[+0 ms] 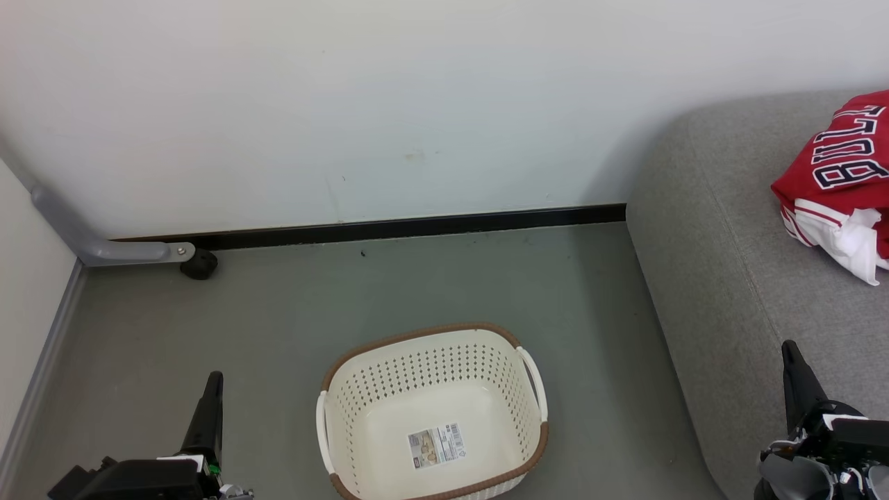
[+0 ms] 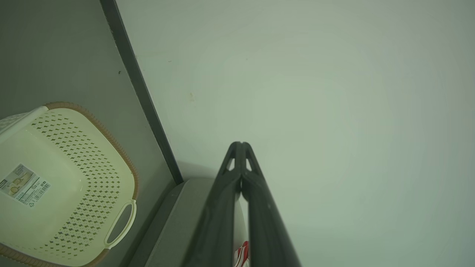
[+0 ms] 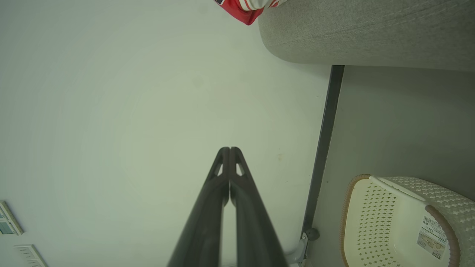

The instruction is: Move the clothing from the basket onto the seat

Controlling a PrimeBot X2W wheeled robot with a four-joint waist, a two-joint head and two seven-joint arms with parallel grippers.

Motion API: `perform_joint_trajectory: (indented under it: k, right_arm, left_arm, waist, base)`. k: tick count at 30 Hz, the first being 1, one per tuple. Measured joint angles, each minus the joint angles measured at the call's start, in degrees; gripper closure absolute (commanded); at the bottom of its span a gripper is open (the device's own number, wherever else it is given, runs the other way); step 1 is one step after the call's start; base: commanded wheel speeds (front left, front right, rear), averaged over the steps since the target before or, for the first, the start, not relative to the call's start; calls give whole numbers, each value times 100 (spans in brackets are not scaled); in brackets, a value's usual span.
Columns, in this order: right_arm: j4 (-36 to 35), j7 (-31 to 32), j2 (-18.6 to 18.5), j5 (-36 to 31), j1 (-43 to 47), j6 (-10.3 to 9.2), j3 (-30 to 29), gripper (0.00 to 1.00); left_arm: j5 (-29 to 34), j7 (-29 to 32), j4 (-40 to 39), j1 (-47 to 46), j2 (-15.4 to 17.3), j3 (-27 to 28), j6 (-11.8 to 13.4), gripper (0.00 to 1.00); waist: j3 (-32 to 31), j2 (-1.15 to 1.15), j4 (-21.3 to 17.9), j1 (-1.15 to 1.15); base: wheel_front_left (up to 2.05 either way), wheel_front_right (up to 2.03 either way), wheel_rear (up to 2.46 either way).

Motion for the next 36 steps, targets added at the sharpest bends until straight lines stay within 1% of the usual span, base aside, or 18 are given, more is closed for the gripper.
perform_joint_trajectory:
  k: [36]
  right_arm:
    - [0, 0, 1, 0, 1, 0, 0, 100]
  left_arm:
    - [0, 0, -2, 0, -1, 0, 0, 100]
  waist:
    - [0, 0, 0, 0]
  base:
    - [0, 0, 0]
